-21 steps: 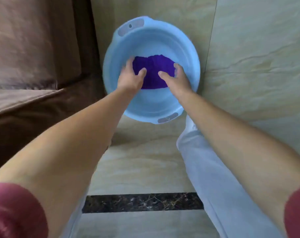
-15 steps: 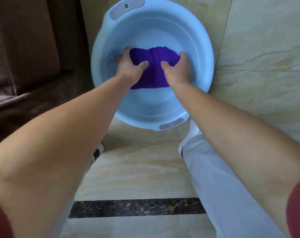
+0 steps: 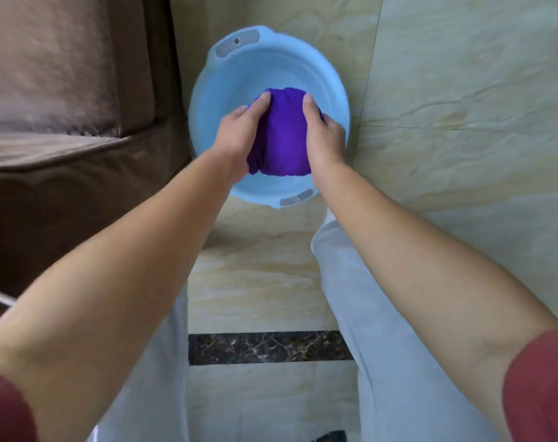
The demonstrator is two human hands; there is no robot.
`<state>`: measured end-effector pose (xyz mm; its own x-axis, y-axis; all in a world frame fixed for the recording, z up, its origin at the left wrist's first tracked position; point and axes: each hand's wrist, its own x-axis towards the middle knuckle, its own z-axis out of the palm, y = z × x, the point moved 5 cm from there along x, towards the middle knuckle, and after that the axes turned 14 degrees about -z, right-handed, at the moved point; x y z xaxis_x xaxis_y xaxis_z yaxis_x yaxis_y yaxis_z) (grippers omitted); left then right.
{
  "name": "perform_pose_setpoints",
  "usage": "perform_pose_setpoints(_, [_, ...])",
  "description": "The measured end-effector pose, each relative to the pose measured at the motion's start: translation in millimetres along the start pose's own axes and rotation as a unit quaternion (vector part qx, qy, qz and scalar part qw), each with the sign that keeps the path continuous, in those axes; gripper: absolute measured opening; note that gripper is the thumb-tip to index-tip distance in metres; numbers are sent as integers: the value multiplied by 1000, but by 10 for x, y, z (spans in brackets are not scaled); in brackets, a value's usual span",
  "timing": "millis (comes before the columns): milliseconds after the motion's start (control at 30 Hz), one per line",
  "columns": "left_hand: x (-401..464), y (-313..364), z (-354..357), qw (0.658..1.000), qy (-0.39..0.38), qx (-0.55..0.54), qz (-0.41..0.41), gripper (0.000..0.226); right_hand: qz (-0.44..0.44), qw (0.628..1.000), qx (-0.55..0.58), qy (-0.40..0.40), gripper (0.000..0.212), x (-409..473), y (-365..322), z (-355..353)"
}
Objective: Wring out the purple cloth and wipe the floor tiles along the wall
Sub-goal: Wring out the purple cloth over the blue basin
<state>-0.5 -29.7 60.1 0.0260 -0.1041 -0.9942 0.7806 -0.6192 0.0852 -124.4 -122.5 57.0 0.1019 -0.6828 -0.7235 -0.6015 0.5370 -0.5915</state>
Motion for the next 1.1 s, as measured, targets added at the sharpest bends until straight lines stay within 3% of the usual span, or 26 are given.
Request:
perform_pose_setpoints(100, [-941,103,46,999,-17,-34,34,44,-39,999,22,-29,38,-644,-626,-274])
perform_pose_setpoints(233, [-1828,218,39,994,-17,-54,95,31,-98,993,4,-61,24,-1204,-1298,-557])
perform_pose_setpoints(433, [-2977,14,-536,972,-33,-140,183,38,-199,966,-74,-146,17,-2233,-2062,-405])
perform_pose_setpoints(500, [-3297,-118,-858,964,-35,-157,210,40,-243,948,-66,-193,8,-2686,-2164,-121])
perform_pose_setpoints(567, [-3614,-255,-1204,956,-31,-168,240,34,-268,932,-62,-236,22,-3159,-2143,187])
perform_pose_setpoints(667, [-4011,-575,-2005,940,19,-191,283,29,-277,914,-68,-290,22,-3921,-1979,723])
perform_pose_setpoints(733, [-4158,-779,-2495,928,52,-205,306,25,-273,904,-61,-324,34,-4276,-1907,1038])
perform_pose_setpoints(900, [-4462,-1426,-3901,886,123,-292,340,52,-228,840,-71,-488,41,-5413,-1595,2045])
perform_pose_setpoints(1000, [-4573,-1745,-4678,878,145,-299,345,55,-186,839,-88,-504,43,-5880,-1423,2638])
perform_pose_setpoints(1100, [-4598,-2053,-5342,873,76,-338,343,52,-211,835,-132,-491,40,-6294,-1362,3266])
